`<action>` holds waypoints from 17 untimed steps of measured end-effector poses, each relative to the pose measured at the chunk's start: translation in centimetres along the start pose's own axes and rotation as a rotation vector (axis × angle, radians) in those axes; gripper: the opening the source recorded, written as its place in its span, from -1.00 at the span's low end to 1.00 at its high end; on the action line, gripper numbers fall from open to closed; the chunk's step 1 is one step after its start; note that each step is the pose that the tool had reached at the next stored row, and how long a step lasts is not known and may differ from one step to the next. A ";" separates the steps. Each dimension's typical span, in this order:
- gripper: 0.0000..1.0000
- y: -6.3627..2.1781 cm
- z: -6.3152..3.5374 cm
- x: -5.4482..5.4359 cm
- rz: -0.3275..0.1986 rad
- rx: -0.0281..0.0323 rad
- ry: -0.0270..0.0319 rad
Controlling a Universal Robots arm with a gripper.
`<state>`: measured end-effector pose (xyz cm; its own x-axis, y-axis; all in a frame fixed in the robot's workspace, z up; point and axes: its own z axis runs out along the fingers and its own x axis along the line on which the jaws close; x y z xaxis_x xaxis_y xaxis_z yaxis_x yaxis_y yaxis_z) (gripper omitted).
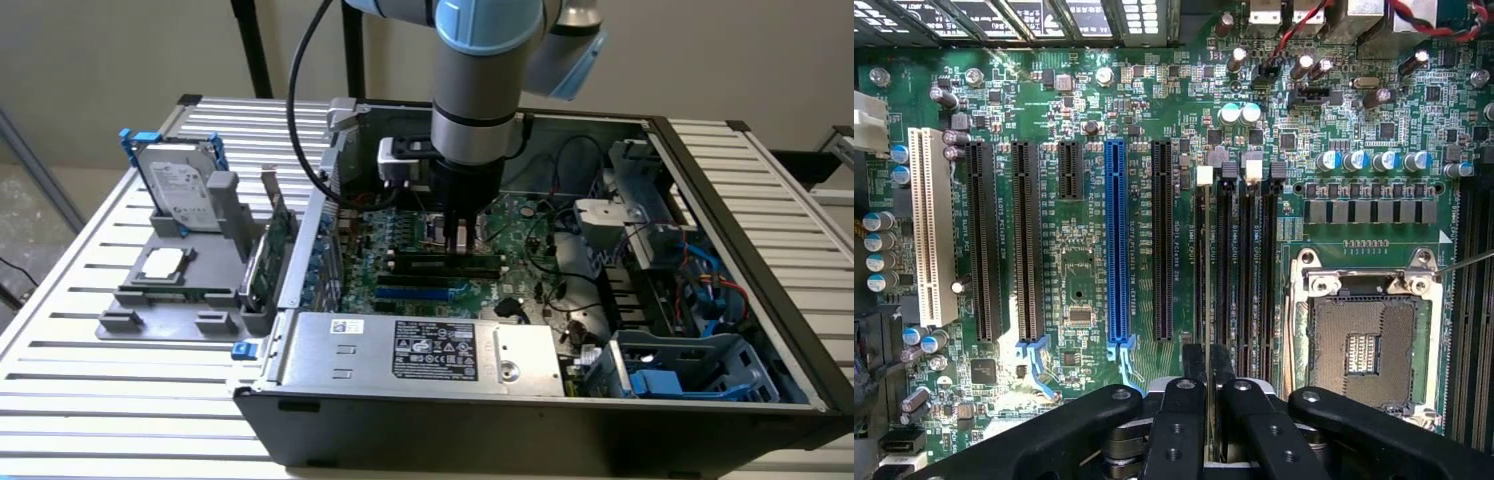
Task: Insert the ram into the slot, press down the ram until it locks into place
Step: 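Insert the ram into the slot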
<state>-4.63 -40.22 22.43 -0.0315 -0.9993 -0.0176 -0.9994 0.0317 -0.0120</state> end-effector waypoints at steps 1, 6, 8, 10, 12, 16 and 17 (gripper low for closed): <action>-0.73 0.00 0.00 0.0 0.000 0.0000 -0.0001; -0.73 0.00 -0.01 0.0 0.000 -0.0007 0.0002; -0.73 0.00 -0.01 0.0 0.000 -0.0024 0.0002; -0.73 0.00 -0.01 0.0 0.000 -0.0027 0.0003; -0.73 0.00 0.00 0.0 0.000 -0.0029 0.0005; -0.73 0.00 0.10 0.0 0.000 -0.0028 0.0002; -0.73 0.00 0.13 0.0 0.000 -0.0028 0.0003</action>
<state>-4.63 -40.21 22.31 -0.0316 -0.9994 -0.0173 -0.9995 0.0317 -0.0091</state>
